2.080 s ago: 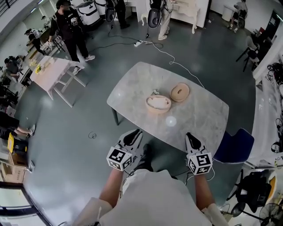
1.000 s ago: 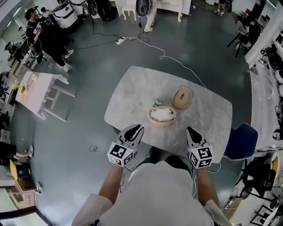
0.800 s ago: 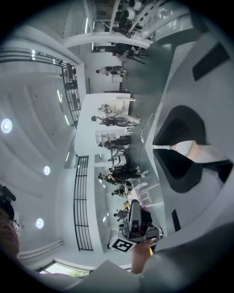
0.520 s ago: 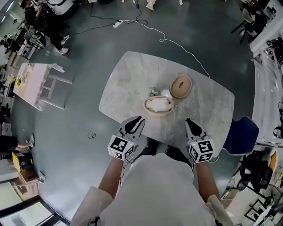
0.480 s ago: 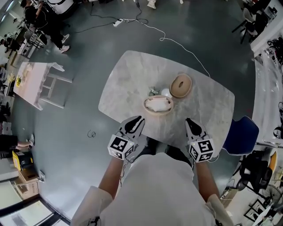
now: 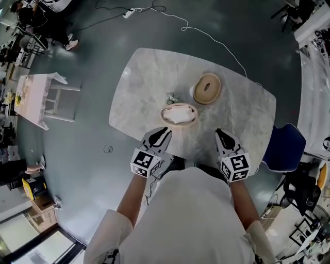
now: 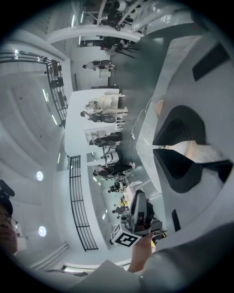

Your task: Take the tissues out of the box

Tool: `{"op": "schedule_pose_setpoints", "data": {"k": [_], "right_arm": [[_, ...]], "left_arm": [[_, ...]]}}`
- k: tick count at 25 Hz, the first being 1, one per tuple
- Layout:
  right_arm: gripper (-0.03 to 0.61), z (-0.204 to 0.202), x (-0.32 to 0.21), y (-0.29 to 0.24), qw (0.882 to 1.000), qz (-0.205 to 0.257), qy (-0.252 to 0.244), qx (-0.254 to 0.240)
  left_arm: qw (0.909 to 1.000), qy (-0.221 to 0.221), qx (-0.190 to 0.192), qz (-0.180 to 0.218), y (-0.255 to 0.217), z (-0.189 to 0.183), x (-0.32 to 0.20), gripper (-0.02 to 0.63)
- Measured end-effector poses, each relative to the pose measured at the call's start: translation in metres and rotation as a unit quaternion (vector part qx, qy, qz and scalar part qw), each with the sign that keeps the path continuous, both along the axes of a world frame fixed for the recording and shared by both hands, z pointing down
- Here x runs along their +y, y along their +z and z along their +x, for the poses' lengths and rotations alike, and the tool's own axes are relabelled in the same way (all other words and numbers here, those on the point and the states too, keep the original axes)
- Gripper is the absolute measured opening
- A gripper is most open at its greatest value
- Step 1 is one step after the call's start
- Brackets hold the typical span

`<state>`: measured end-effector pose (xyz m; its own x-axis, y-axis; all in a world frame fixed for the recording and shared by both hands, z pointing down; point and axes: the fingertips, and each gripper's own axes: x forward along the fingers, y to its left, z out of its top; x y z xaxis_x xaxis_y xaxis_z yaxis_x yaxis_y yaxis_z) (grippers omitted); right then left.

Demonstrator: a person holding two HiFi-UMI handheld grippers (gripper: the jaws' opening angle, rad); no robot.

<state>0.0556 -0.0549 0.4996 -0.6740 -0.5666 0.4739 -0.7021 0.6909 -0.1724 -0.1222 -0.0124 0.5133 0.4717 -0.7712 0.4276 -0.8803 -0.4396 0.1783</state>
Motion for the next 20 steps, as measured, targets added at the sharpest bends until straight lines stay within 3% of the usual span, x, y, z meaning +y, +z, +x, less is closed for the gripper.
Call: {"op": "schedule_pose_setpoints", "data": {"k": [7,20], "right_arm": [[0.046,0.002,-0.014,0.024,1.0,-0.024,0.008,0.009],[0.046,0.004,-0.022,0.077,0.997,-0.075,0.032,0.003]], "left_arm": [[0.9963,0.066,-0.042,-0.034,0.048,0.021,-0.035,0.084],[0.9709,0.144,-0.135,-0.135,0.173,0.035,-0.066,0.1]]}}
